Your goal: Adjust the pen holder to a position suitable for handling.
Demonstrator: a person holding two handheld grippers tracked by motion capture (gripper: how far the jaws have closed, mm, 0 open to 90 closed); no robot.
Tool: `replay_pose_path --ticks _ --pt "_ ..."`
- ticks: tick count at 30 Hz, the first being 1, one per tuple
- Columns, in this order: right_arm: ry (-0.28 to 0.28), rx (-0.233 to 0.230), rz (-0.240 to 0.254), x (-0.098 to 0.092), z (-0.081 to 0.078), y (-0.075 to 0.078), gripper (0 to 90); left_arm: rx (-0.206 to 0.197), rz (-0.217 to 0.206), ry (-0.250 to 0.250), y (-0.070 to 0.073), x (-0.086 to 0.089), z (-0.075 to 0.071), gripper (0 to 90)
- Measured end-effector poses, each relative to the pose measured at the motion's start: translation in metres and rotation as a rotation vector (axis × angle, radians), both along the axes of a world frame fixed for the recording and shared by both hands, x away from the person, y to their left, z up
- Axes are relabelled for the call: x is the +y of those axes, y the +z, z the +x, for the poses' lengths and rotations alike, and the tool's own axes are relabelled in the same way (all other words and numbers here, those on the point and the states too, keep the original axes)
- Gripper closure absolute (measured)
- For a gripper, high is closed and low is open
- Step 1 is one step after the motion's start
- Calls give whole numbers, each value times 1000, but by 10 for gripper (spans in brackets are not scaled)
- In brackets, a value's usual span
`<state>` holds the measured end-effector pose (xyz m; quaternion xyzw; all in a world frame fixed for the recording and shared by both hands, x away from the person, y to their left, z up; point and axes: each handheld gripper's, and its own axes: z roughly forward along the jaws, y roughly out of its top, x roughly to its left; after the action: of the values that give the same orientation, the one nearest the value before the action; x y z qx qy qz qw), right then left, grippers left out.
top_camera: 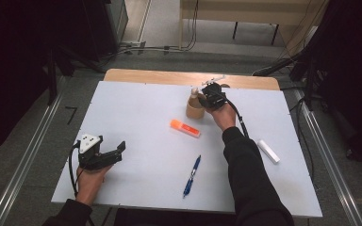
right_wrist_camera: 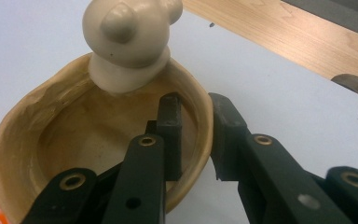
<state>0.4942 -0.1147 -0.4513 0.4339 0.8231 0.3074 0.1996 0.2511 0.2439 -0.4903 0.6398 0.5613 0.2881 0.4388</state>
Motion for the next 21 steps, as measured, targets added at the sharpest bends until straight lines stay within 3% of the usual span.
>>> replay_pose_path --ticks 10,21 --pt "-8 14 -5 -14 -7 1 742 2 -6 1 0 1 -1 105" --pt "-59 46 8 -65 -34 1 742 6 -10 1 -1 -1 0 105"
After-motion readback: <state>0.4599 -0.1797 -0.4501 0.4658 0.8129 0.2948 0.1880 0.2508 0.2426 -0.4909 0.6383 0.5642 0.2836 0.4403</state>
